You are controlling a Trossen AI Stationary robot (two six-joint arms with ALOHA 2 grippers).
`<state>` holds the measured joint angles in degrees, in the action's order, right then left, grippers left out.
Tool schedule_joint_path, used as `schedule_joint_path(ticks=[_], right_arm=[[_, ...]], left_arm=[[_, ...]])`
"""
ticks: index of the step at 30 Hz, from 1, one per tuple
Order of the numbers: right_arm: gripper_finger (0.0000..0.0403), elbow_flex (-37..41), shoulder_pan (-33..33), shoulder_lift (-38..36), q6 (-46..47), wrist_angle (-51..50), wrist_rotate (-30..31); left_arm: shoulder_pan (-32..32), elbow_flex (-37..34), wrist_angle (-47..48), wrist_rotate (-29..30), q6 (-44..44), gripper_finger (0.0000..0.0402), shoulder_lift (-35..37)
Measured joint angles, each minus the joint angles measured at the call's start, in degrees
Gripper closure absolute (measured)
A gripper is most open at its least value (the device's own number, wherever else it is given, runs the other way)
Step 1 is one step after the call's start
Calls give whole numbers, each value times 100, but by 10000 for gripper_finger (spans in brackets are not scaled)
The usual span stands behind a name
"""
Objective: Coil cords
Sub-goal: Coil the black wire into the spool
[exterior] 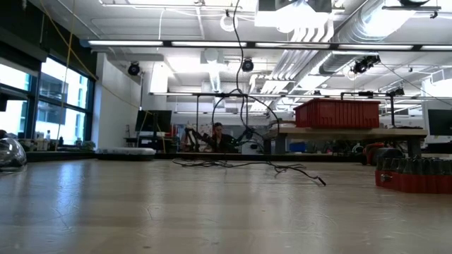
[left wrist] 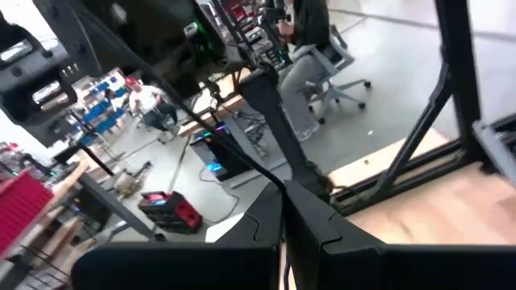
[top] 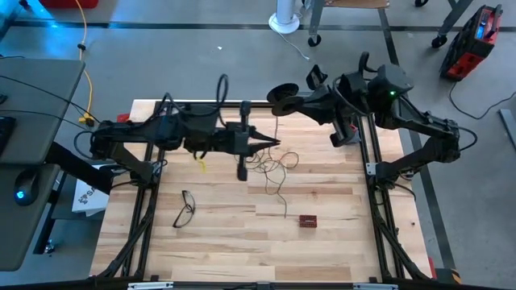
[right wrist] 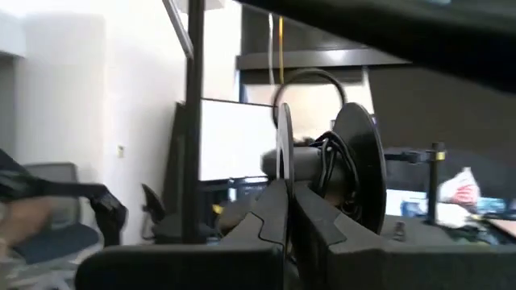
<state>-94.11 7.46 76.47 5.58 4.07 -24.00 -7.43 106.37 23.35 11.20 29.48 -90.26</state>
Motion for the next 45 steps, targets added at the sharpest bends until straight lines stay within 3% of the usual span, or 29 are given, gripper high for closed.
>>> schedule_joint_path(ticks=[5, 16, 31, 40, 45], right_arm=[[403, 0, -58, 29, 493, 53, -323], [403, 0, -674, 325, 595, -19, -324], [403, 0, -1151, 603, 1076, -222, -297], [403, -2, -1276, 680, 1047, -171, -159], [403, -2, -1272, 680, 1047, -141, -127]], left_arm=[[127, -2, -436, -147, 297, 401, -195], [298, -4, -994, -960, 686, 401, -375], [296, -4, -1085, -863, 1866, 401, -349], [189, -4, -1119, -747, 1871, 397, -291], [173, -4, -1064, -584, 1398, 381, -229]])
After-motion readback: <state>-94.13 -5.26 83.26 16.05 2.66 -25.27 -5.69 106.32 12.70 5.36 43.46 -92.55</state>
